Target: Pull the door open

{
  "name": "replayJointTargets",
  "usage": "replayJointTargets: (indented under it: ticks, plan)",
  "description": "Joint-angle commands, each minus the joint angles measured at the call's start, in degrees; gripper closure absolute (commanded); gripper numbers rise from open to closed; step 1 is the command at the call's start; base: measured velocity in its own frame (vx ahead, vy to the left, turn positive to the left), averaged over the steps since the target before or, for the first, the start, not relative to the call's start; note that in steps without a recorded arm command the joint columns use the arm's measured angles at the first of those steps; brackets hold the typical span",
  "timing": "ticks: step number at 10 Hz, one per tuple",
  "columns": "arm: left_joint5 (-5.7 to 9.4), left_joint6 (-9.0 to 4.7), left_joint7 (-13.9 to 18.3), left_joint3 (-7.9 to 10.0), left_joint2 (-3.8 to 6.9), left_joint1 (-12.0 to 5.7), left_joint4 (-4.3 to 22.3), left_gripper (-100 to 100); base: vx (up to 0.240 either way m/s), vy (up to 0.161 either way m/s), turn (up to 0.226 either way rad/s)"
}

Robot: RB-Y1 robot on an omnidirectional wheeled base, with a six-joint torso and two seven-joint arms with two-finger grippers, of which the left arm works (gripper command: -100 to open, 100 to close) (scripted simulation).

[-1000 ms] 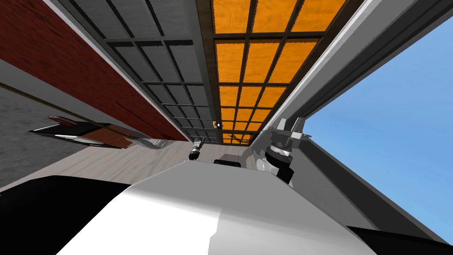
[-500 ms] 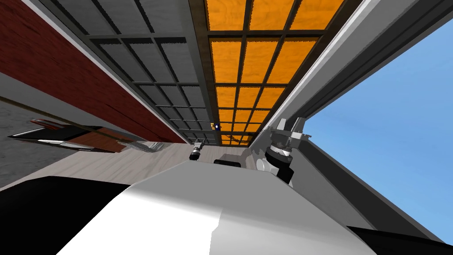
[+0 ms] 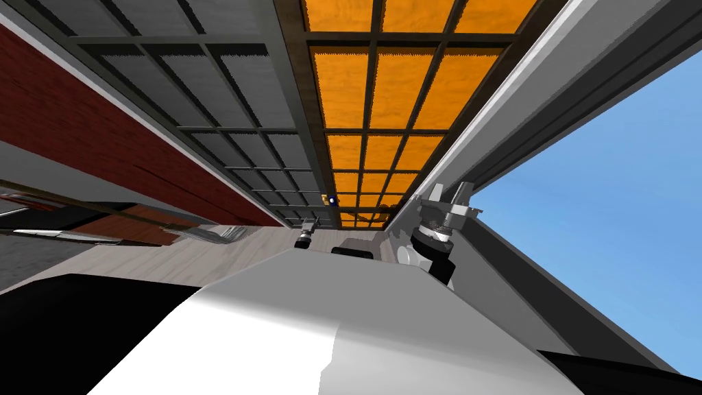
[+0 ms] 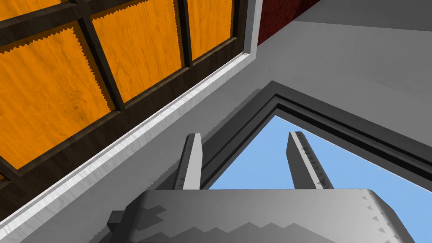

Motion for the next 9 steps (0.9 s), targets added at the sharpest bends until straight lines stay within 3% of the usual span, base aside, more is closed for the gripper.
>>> replayJointTargets:
  ticks: [1, 4, 5, 9]
  plan:
    - [-0.38, -0.75, -1.7, 0.47, -0.07, -0.58, 1.8, -100, 0.134, -0.023, -0.076]
    - [-1.07, -1.59, -4.4, 1.11, -0.50, -1.63, 4.3, -100, 0.177, 0.000, -0.066]
    - [-0.92, -1.44, -3.7, 1.01, -0.32, -1.43, 3.9, -100, 0.078, -0.007, -0.011]
    - [-0.36, -1.11, -4.4, 2.02, 0.53, 0.49, 5.2, -100, -0.117, 0.014, 0.049]
